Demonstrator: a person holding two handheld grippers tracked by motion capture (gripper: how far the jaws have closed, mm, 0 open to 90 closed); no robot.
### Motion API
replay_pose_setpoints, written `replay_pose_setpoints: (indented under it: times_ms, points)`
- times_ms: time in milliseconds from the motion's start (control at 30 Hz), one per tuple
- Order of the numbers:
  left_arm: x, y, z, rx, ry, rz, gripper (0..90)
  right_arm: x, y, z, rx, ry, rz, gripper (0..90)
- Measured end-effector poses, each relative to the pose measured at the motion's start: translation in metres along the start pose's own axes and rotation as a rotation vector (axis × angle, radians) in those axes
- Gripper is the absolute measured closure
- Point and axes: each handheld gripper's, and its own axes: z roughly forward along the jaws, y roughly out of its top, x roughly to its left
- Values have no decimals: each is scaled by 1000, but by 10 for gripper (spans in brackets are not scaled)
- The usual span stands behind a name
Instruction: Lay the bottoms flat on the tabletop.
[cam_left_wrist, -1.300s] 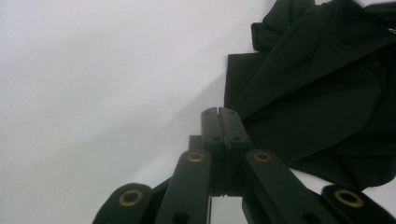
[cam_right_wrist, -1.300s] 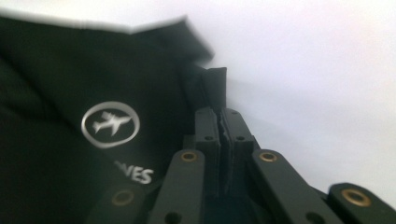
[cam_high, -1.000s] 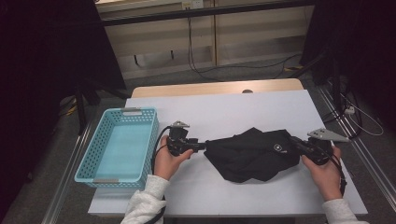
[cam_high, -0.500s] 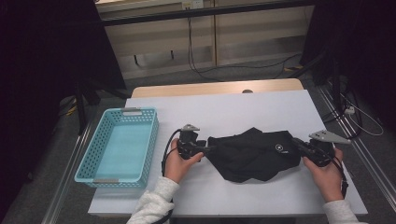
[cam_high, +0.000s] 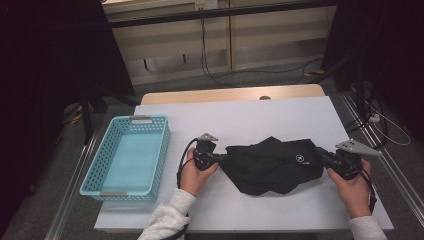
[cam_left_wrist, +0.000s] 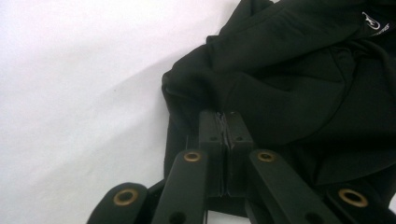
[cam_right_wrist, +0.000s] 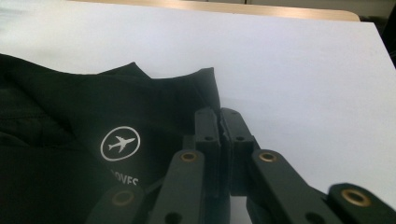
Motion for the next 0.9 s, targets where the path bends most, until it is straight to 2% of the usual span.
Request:
replay_pose_setpoints:
  times_ms: [133, 233, 400, 667, 900]
  points:
    - [2, 4, -8, -15, 4, -3, 889, 1, 1, -1, -10, 1, -1, 867]
    - [2, 7, -18, -32, 15, -1, 892, 1, 3, -2, -26, 27, 10, 867]
    - [2, 13, -31, -64, 30, 6, 894, 5, 7, -4, -55, 46, 2, 867]
    - [5, 20, -46, -76, 46, 2, 896, 14, 18, -9, -111, 77, -9, 867]
    - [5, 32, -67, -97, 66, 27, 896, 21, 25, -6, -130, 113, 4, 868]
